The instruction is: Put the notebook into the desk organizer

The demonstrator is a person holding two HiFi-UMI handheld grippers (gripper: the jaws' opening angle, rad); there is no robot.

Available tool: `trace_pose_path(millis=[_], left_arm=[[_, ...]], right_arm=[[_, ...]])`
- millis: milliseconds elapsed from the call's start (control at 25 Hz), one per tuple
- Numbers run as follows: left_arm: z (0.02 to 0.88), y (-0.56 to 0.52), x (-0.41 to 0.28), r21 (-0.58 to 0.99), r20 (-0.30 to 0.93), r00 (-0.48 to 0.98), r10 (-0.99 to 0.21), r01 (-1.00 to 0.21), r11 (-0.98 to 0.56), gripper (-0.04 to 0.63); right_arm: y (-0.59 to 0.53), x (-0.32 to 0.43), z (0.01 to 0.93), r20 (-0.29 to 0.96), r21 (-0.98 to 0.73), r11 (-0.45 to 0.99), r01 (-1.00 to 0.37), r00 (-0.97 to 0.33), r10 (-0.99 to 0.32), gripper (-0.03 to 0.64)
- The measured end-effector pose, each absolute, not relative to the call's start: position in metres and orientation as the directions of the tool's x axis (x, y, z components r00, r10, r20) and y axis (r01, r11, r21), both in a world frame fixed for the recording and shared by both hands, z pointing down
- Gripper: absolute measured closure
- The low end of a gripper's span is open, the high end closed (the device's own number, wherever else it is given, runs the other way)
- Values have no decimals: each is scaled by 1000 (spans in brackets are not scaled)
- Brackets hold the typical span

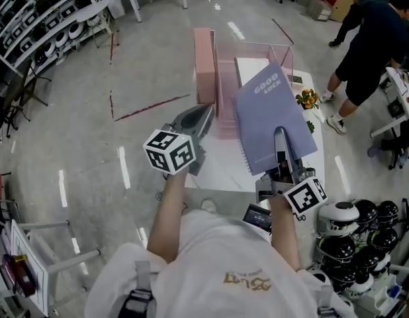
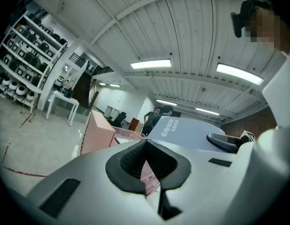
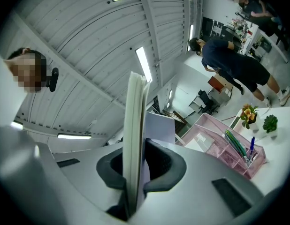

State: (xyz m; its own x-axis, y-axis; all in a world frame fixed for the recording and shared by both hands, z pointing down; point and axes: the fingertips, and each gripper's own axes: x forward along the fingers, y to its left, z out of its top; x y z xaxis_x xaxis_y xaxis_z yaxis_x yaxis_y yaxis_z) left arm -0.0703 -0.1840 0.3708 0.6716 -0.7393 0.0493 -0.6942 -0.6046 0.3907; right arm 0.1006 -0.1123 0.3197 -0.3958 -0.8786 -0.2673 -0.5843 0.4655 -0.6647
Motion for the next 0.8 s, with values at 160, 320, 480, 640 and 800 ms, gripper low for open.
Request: trace_pose_path(millis=[160, 320, 480, 640, 800], left_arm=[[374, -200, -81, 385, 58, 675, -736, -695, -607, 578], [383, -215, -84, 401, 65, 674, -736, -693, -599, 577], [394, -223, -81, 400, 82, 692, -718, -682, -612, 578], [404, -223, -78, 403, 99, 704, -703, -674, -619, 578], [405, -223, -82, 403, 103, 705, -701, -674, -619, 578]], right_arm=[[-129, 89, 325, -256, -667, 451, -594, -386, -886, 574], [-139, 92, 332, -245, -666, 426, -612, -359, -901, 574], [-149, 91, 338, -239, -659, 412, -630, -344, -908, 574], [-153, 91, 347, -229, -655, 398, -642, -334, -914, 574], [-156, 86, 351, -221, -662, 393, -638, -334, -916, 574]])
